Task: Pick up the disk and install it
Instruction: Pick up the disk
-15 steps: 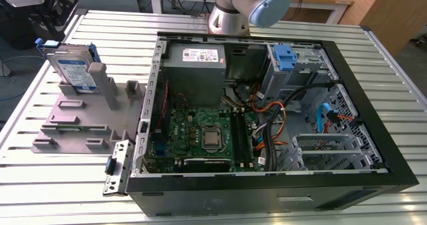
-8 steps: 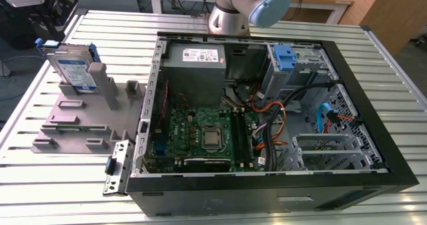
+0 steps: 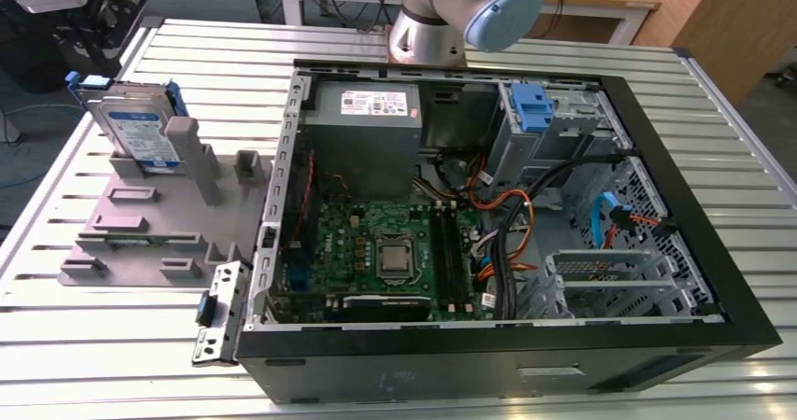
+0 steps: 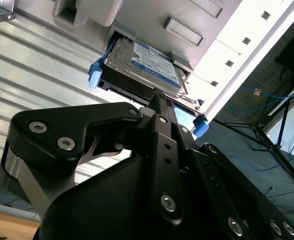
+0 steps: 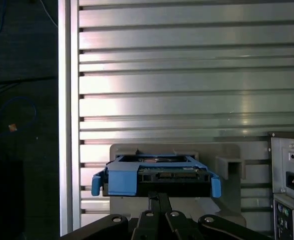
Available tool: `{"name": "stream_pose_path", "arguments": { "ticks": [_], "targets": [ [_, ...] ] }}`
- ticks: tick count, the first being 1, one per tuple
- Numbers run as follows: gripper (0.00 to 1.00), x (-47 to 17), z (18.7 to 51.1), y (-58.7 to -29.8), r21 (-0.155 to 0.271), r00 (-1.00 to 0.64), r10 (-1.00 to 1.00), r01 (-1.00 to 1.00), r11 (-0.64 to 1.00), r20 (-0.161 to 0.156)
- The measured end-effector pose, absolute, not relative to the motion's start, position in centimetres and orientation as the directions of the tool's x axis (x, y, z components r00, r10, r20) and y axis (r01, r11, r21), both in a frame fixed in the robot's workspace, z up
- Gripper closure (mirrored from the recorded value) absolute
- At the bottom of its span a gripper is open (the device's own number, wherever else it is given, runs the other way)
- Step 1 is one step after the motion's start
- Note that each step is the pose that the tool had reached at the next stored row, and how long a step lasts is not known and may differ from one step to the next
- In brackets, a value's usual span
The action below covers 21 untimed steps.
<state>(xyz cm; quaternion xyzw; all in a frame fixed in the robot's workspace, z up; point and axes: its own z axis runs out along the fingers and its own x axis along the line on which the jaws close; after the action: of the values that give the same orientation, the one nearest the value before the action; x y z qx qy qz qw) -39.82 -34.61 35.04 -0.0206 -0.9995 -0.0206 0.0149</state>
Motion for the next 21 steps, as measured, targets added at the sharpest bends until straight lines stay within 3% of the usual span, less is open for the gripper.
{"name": "stream_pose_path", "arguments": {
  "ticks": [21],
  "targets": [
    [0.89, -39.82, 35.04, -34.61, 0.041, -0.999, 0.012, 0.013, 0.999, 0.031]
  ]
}}
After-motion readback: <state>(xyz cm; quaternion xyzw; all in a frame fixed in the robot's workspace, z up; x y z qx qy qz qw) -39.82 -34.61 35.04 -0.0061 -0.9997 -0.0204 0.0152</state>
